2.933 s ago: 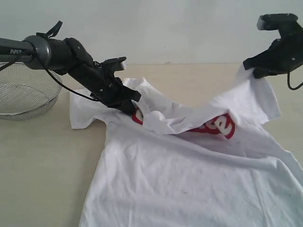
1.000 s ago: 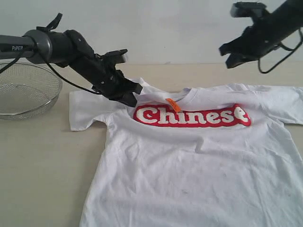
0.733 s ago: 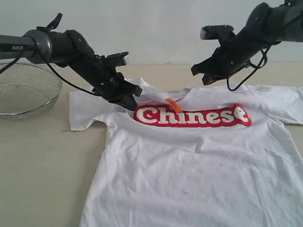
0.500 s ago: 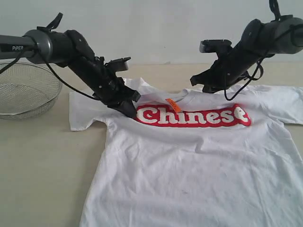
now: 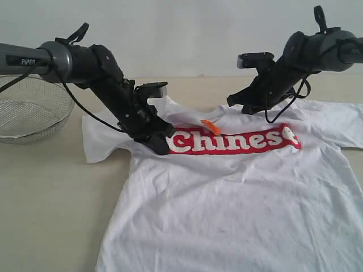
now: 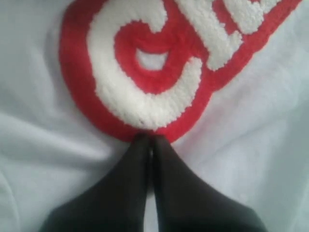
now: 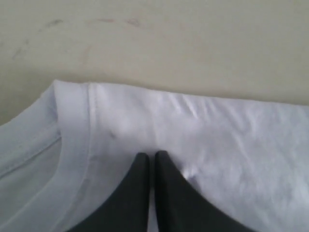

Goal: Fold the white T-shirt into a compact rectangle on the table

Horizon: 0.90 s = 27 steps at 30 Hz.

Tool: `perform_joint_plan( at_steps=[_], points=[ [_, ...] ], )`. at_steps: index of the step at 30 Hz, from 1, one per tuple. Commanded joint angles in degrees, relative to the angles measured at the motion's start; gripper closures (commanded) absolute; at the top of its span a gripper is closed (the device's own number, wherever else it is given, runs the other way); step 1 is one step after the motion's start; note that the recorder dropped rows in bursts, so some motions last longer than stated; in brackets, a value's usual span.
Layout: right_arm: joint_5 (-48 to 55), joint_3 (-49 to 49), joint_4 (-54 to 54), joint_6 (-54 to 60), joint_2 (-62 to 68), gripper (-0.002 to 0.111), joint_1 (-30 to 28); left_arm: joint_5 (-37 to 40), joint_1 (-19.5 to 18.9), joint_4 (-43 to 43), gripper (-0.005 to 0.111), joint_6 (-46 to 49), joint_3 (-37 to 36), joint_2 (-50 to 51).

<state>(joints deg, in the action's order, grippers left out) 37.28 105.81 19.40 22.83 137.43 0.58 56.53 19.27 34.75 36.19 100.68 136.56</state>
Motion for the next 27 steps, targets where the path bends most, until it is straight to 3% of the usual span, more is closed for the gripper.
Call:
perform_joint_plan(
  at_steps=[1,7,18,20,27],
  points=[
    [1.22,4.33,-11.16,-9.85,2.89,0.107,-0.04,3.96,0.78,-1.28,0.102,-0.54,-2.19,1.02],
    [3.63,9.17,-22.44,-17.25,5.46,0.107,-0.16,4.63,0.78,-1.43,0.102,-0.54,-4.17,1.02],
    [-0.12,12.91,-24.68,-23.76,7.07,0.107,-5.46,1.48,0.08,-2.86,0.102,-0.64,-3.81,-1.27],
    [3.54,16.5,-24.0,-23.64,6.86,0.107,-5.6,1.34,-0.55,-2.74,0.102,-0.63,-2.58,-3.65],
    [14.7,22.31,-23.37,-18.0,1.34,0.107,-5.36,-11.95,-0.93,-2.63,0.102,-0.63,4.7,-8.35]
  ],
)
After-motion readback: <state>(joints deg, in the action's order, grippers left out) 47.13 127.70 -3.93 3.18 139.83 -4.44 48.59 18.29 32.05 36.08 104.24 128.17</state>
